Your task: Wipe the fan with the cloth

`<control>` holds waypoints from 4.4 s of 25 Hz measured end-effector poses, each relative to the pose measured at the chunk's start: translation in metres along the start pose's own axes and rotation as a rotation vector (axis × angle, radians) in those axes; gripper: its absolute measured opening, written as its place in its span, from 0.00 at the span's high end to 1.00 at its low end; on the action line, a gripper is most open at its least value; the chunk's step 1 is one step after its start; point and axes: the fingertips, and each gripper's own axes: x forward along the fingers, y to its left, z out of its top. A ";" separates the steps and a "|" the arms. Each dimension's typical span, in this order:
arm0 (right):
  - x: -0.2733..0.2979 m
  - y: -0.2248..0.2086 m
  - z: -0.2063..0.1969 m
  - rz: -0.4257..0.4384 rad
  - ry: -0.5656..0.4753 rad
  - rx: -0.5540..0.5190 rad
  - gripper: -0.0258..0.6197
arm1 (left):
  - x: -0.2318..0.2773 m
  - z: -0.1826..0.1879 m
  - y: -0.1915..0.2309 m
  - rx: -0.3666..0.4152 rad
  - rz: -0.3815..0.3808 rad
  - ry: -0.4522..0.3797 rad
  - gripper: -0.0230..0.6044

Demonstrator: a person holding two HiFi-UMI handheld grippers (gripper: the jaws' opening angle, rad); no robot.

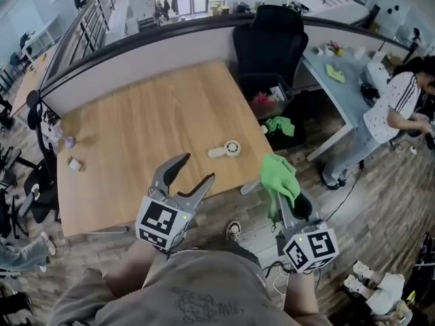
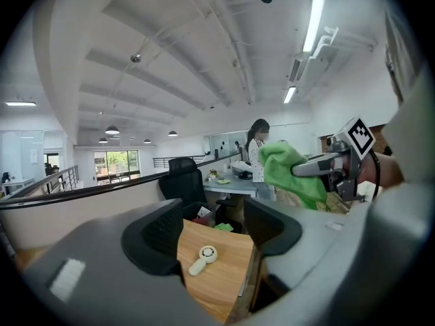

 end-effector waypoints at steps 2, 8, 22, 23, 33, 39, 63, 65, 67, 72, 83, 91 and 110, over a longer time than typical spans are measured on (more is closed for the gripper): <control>0.014 -0.014 0.006 0.032 0.001 -0.006 0.81 | 0.011 0.005 0.006 -0.010 0.043 -0.012 0.52; 0.050 -0.052 0.015 0.124 0.007 -0.023 0.81 | 0.040 0.005 0.019 -0.039 0.160 0.001 0.52; 0.114 -0.085 0.019 0.231 0.039 -0.049 0.81 | 0.065 0.001 0.048 -0.072 0.274 0.019 0.52; 0.118 -0.084 0.017 0.230 0.044 -0.049 0.81 | 0.066 -0.001 0.051 -0.074 0.273 0.020 0.52; 0.161 -0.078 -0.003 0.161 0.141 -0.024 0.81 | 0.091 -0.022 0.081 -0.080 0.119 0.097 0.52; 0.193 -0.081 -0.049 0.111 0.232 -0.020 0.81 | 0.118 -0.063 0.086 -0.119 0.002 0.197 0.51; 0.277 -0.113 -0.229 -0.018 0.522 0.095 0.81 | 0.220 -0.297 0.061 -0.038 -0.247 0.575 0.47; 0.283 -0.114 -0.242 -0.019 0.545 0.095 0.81 | 0.225 -0.314 0.057 -0.025 -0.279 0.612 0.47; 0.287 -0.114 -0.251 -0.018 0.562 0.097 0.81 | 0.227 -0.328 0.055 -0.015 -0.304 0.642 0.48; 0.293 -0.117 -0.266 -0.037 0.587 0.108 0.81 | 0.231 -0.357 0.053 -0.003 -0.349 0.718 0.48; 0.310 -0.116 -0.284 -0.066 0.611 0.095 0.81 | 0.237 -0.366 0.059 -0.008 -0.319 0.661 0.64; 0.335 -0.067 -0.276 0.031 0.606 -0.001 0.81 | 0.238 -0.365 0.058 -0.018 -0.317 0.628 0.64; 0.326 -0.047 -0.281 0.229 0.713 -0.070 0.81 | 0.237 -0.365 0.060 -0.023 -0.328 0.610 0.65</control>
